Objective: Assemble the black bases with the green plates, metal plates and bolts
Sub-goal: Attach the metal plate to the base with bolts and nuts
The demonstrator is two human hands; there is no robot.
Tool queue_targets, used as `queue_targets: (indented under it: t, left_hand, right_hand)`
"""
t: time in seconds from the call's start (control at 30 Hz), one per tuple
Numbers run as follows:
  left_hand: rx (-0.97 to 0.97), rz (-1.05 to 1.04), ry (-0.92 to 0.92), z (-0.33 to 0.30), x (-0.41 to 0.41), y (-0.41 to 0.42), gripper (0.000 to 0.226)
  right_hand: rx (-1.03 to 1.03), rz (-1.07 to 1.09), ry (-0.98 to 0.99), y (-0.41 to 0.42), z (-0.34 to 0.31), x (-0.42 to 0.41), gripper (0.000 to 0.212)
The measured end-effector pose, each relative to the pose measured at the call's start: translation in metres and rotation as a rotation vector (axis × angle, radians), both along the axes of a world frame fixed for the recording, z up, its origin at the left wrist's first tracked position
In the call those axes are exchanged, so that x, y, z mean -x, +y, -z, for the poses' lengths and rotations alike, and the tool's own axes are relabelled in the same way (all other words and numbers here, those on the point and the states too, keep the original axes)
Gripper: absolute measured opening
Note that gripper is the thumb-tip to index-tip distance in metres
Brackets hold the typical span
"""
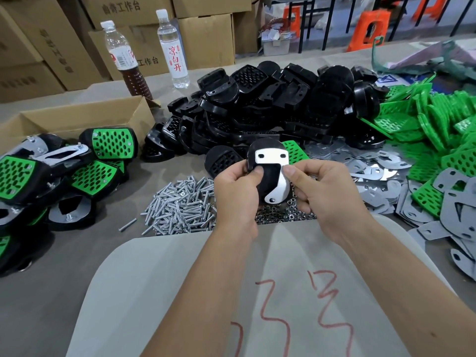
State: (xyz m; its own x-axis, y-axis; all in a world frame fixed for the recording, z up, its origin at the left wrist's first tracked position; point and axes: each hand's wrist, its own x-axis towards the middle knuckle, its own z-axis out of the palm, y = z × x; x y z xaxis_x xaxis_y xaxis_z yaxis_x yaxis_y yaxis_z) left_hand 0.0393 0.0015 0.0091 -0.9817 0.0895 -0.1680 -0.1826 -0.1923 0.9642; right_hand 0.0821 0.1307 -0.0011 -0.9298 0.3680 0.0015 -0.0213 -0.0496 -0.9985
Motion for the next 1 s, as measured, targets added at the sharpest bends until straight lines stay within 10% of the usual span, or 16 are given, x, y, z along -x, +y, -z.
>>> queue_targets:
  t: [0.57, 1.0]
  left_hand:
    - [-0.029, 0.102, -0.039, -0.009, -0.002, -0.004, 0.049]
    - [-0.08, 0.194, 0.076, -0.004, 0.004, -0.013, 0.009]
  right_hand:
    - [-0.177, 0.068, 0.019, 0.006, 0.006, 0.001, 0.024]
    - [-0.121, -0.005, 0.126, -0.001, 0.0, -0.004, 0.026]
